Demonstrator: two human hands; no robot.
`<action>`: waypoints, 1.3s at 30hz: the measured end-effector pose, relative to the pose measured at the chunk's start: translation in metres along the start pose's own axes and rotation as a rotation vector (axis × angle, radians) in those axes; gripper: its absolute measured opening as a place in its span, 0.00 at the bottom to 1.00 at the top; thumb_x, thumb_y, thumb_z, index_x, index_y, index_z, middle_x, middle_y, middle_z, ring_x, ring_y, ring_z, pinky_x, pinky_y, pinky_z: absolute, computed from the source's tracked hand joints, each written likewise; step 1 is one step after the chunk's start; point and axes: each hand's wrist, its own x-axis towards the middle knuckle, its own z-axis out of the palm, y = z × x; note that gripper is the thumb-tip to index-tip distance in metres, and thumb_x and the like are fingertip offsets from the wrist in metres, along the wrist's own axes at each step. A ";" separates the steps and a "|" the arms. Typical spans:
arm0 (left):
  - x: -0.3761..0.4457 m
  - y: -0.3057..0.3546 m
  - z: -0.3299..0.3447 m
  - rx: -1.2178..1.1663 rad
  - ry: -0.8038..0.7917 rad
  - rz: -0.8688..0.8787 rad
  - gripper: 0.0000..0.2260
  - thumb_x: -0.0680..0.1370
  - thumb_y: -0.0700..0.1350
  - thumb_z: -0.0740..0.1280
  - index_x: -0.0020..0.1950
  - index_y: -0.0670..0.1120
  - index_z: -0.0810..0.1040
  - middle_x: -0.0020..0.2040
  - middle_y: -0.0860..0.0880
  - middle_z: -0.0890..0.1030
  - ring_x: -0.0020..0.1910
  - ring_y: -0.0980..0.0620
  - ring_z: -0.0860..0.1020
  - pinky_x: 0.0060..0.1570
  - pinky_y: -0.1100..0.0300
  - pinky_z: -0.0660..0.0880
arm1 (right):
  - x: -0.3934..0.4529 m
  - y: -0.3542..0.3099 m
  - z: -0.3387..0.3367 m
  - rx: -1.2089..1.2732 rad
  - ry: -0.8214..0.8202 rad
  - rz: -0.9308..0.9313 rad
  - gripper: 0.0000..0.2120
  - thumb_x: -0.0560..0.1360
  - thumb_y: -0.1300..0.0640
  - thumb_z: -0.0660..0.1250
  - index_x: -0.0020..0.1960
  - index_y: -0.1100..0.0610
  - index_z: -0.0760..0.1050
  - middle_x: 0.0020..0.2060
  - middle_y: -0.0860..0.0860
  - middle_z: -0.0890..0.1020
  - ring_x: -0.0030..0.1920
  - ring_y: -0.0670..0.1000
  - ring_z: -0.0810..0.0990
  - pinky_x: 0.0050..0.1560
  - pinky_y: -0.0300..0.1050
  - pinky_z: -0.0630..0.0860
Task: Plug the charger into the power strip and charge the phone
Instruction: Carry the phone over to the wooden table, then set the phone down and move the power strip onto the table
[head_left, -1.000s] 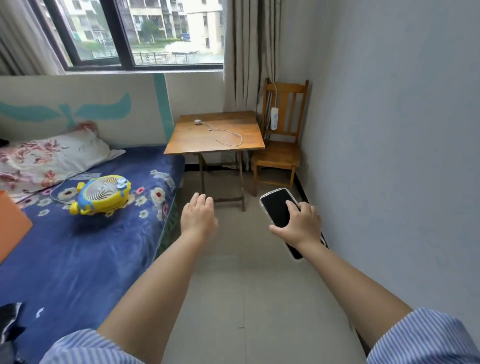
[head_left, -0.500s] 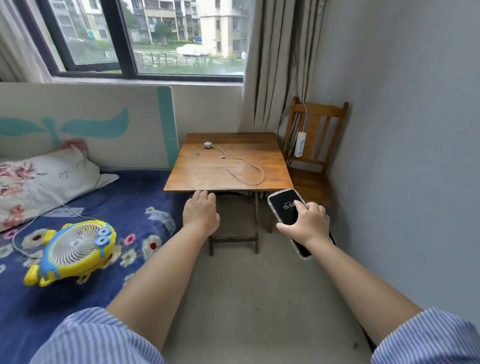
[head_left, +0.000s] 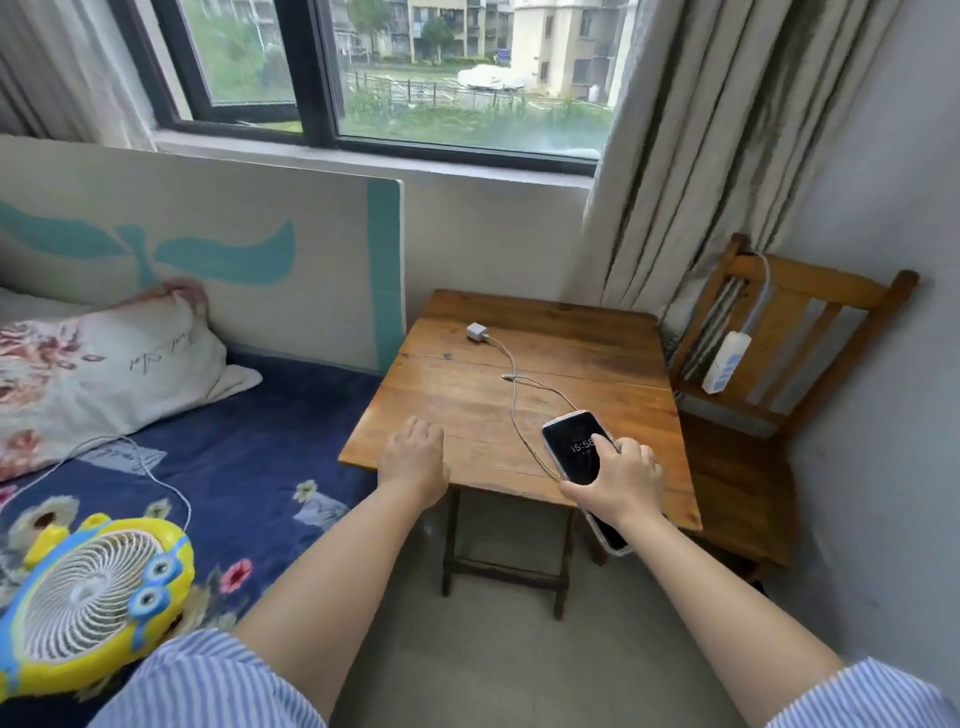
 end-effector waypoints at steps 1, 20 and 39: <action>0.021 -0.008 0.005 -0.005 -0.012 -0.026 0.16 0.75 0.43 0.60 0.63 0.42 0.67 0.65 0.44 0.70 0.67 0.45 0.64 0.65 0.53 0.64 | 0.027 -0.008 0.008 -0.008 -0.027 -0.019 0.34 0.66 0.40 0.67 0.66 0.53 0.63 0.61 0.58 0.72 0.62 0.59 0.67 0.61 0.51 0.67; 0.248 -0.169 0.144 -0.144 -0.325 -0.207 0.16 0.79 0.44 0.54 0.66 0.41 0.63 0.69 0.43 0.66 0.73 0.45 0.56 0.70 0.52 0.59 | 0.317 -0.167 0.220 -0.123 -0.357 -0.177 0.23 0.66 0.42 0.67 0.53 0.55 0.69 0.55 0.58 0.73 0.56 0.59 0.67 0.56 0.52 0.65; 0.259 -0.171 0.217 0.007 -0.412 -0.185 0.27 0.80 0.53 0.51 0.74 0.43 0.45 0.77 0.44 0.46 0.76 0.47 0.44 0.74 0.50 0.48 | 0.349 -0.163 0.279 -0.078 -0.408 -0.247 0.31 0.72 0.42 0.62 0.70 0.51 0.55 0.72 0.58 0.59 0.71 0.59 0.55 0.67 0.58 0.59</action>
